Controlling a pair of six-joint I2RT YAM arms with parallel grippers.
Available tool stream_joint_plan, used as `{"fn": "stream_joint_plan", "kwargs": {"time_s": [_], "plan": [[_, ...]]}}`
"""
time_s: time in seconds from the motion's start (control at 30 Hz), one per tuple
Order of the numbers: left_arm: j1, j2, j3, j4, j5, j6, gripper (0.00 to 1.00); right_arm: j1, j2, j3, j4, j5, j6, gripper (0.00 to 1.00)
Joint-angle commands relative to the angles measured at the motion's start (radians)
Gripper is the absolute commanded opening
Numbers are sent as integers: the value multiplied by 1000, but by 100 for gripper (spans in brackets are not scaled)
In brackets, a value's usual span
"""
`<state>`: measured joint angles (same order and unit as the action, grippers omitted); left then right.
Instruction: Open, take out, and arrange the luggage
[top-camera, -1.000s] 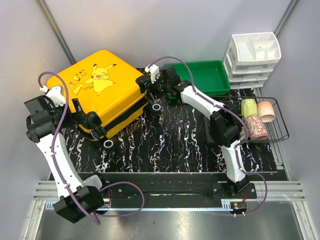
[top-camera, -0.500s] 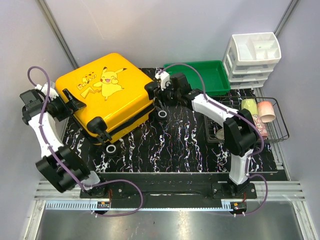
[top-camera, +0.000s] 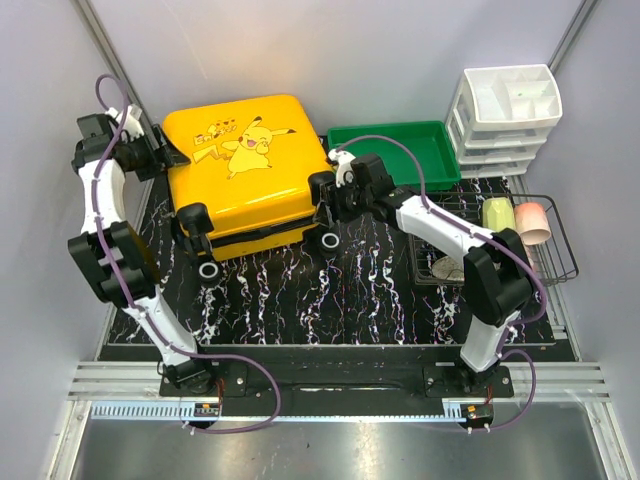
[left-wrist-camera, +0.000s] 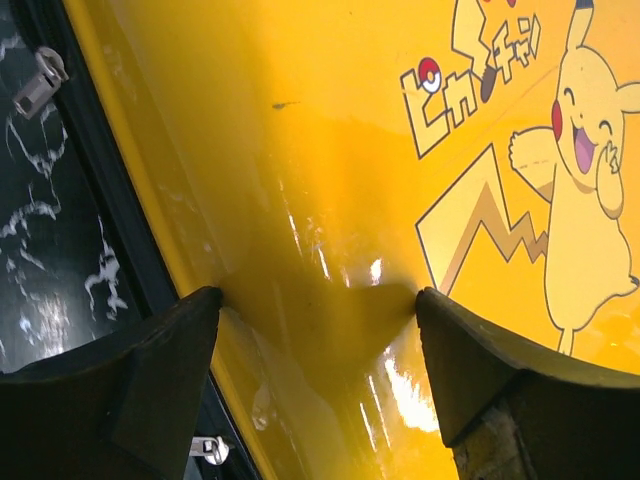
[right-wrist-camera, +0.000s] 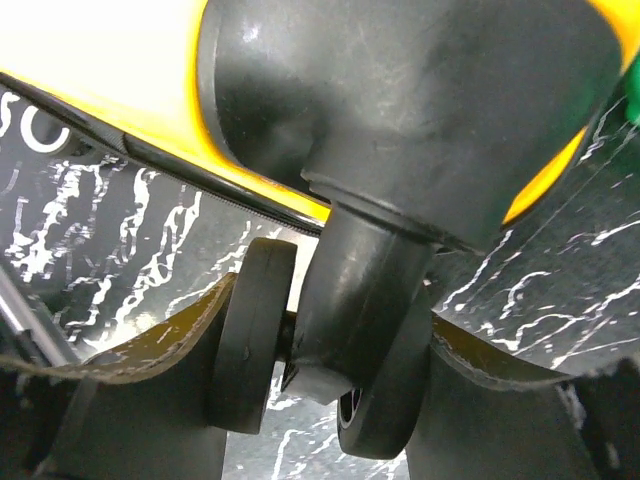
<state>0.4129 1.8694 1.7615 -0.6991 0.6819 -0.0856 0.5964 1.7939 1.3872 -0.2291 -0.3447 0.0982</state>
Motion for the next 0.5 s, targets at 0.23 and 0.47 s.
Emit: {"fn": "stream_joint_plan", "kwargs": {"time_s": [0.23,0.47], "plan": [[-115,-59,198,-148,-48,245,83,160,59,144,165,-240,100,15],[-126,-515,-181,-215,-232,355,90,207,67,148,220,-191,212,13]]}}
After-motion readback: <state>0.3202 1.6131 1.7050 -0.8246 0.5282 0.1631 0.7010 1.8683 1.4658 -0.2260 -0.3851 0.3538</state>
